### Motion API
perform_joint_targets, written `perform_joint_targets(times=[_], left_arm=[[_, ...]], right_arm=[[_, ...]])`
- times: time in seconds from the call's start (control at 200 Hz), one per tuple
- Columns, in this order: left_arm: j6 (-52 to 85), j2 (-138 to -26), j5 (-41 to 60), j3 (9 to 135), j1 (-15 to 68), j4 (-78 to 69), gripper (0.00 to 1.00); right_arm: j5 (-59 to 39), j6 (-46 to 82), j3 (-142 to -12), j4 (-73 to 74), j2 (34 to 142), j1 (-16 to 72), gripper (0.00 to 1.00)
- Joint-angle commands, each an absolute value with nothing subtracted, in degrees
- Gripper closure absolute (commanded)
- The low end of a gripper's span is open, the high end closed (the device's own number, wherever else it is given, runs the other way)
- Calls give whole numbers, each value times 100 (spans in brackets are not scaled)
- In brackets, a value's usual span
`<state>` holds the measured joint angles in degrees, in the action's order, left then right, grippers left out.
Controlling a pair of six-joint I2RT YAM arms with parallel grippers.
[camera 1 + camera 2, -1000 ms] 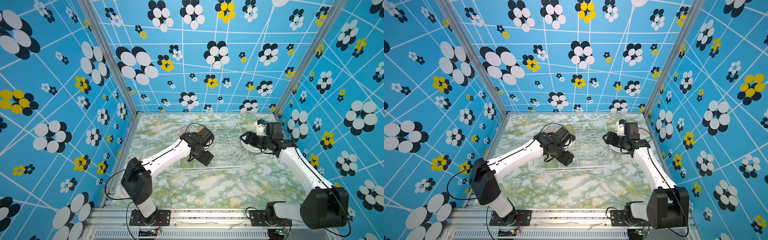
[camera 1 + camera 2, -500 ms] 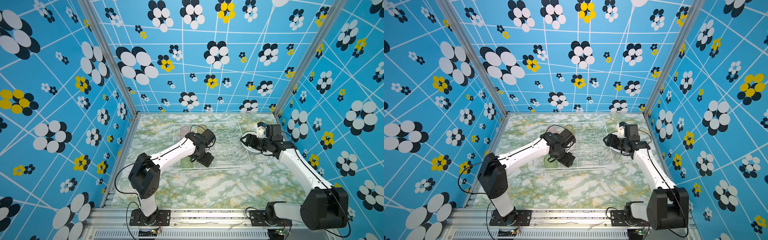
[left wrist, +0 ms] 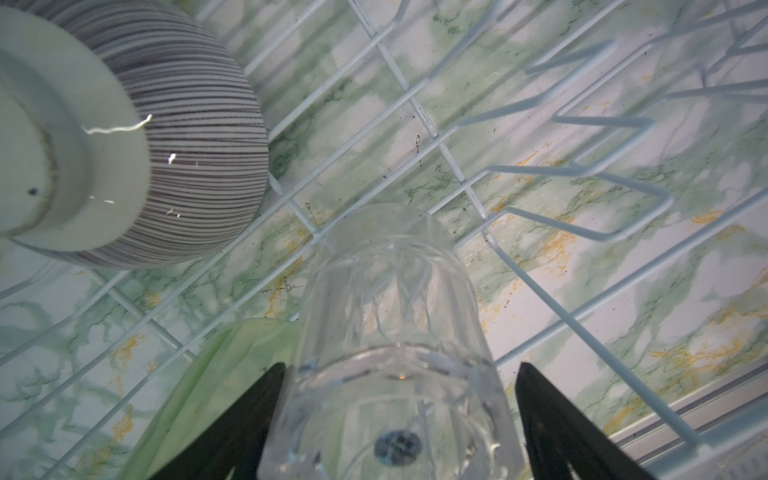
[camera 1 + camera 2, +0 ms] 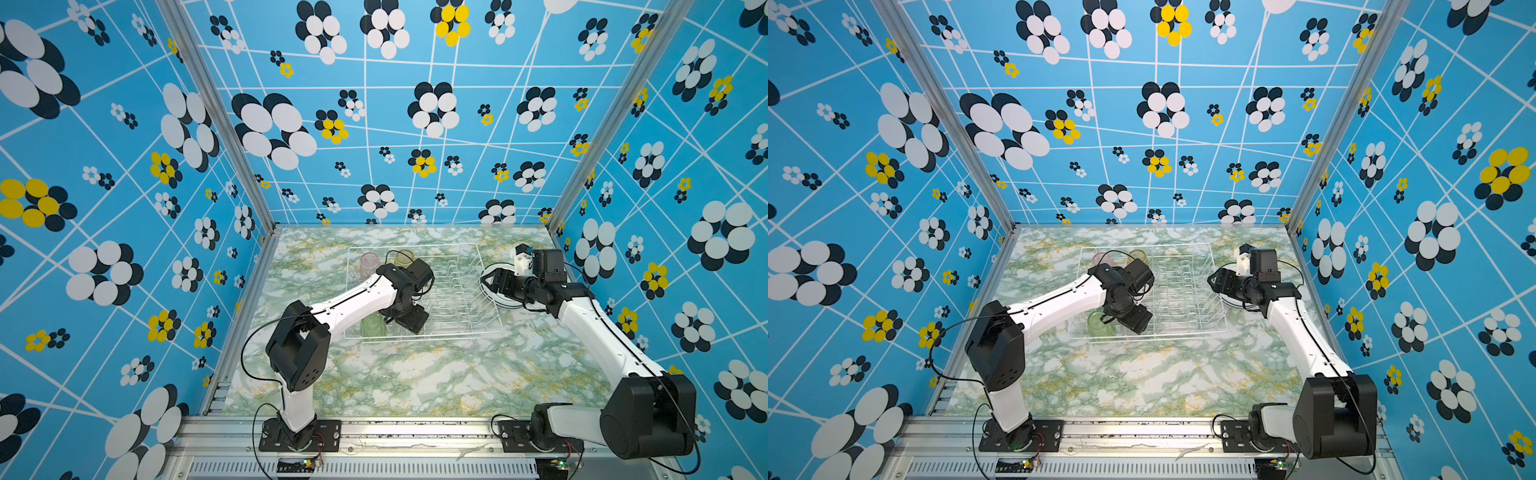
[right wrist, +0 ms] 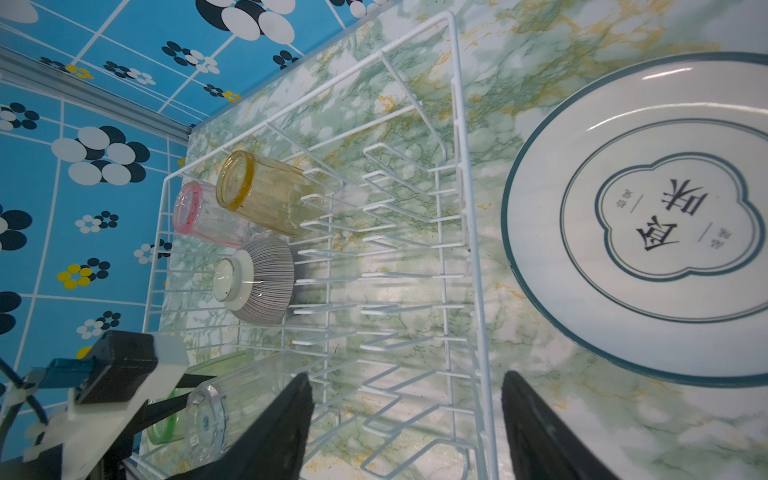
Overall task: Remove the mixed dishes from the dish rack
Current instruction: 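Lower the left gripper and close it on the clear glass, then lift the clear glass with the left gripper while the right gripper reaches toward it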
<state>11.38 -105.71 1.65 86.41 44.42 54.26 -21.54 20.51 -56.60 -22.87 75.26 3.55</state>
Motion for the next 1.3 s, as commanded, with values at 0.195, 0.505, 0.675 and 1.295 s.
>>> perform_joint_targets(times=[0.195,0.505,0.675,1.295], left_arm=[[1037,-10891,86,8859,4341,5543,26],[898,-10814,335,8809,4217,5490,60],[839,-10634,842,8711,4022,5334,59],[939,-9507,3255,8671,3134,4517,59]], right_arm=[[-2196,2006,-5587,-2112,7690,308,26],[-2274,2074,-5566,-2048,7760,305,26],[-2477,2094,-5510,-1991,7680,303,26],[-5464,3077,-4528,-306,7153,329,45]])
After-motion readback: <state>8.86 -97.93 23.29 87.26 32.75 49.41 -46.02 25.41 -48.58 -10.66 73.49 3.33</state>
